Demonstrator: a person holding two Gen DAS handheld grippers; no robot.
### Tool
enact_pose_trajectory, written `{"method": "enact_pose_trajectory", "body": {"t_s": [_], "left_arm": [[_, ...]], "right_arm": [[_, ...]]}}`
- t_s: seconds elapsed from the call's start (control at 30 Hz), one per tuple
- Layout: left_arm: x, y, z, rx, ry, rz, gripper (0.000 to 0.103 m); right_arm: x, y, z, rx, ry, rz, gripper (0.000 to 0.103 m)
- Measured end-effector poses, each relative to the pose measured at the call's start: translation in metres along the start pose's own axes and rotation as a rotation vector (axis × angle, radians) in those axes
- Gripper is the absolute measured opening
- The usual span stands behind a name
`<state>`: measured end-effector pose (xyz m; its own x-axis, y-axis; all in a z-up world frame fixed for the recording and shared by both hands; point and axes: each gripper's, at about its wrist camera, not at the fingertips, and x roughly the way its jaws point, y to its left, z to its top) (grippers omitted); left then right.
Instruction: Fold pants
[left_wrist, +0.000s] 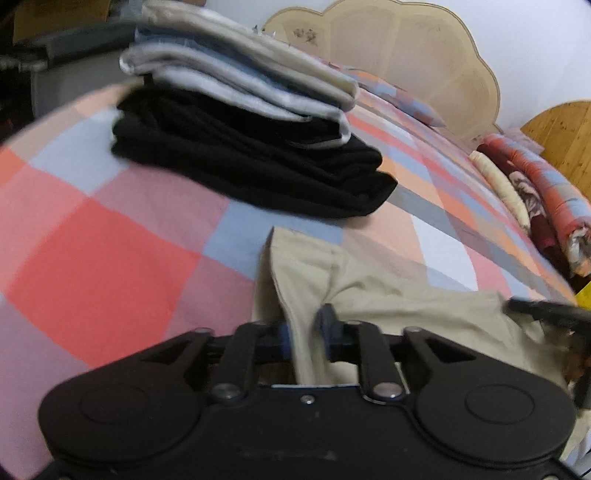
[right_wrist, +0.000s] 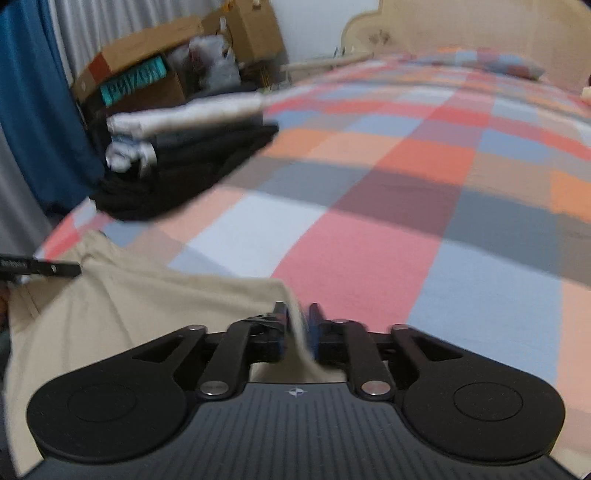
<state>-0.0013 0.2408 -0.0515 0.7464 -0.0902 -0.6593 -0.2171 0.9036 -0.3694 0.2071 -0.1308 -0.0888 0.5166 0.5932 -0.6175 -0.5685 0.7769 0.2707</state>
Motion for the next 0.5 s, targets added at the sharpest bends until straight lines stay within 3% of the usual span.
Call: {"method": "enact_pose_trajectory", "body": {"t_s": [0.03, 0.1, 0.2, 0.3, 0.5], "left_arm": [[-0.009, -0.004, 0.002, 0.018, -0.027, 0.021, 0.034], [-0.029, -0.012, 0.006, 0.039, -0.079, 0.032, 0.038], [-0.050, -0.026, 0.015, 0.030, -0.121, -0.016, 0.040], [-0.056, -0.053, 0.019, 0.074, -0.124, -0.096, 0.041], [-0.023, -0.115, 0.014, 0.179, -0.055, -0.215, 0.041]], "right_arm": [[-0.021, -0.006, 0.002, 0.023, -0.049, 0.010, 0.039], [-0.063, -0.020, 0.003, 0.080, -0.125, 0.003, 0.053], [-0.136, -0.045, -0.006, 0.143, -0.225, -0.103, 0.074], [-0.197, -0.069, -0.024, 0.202, -0.296, -0.235, 0.083], [-0.298, -0.118, -0.088, 0.414, -0.406, -0.509, 0.088]]}}
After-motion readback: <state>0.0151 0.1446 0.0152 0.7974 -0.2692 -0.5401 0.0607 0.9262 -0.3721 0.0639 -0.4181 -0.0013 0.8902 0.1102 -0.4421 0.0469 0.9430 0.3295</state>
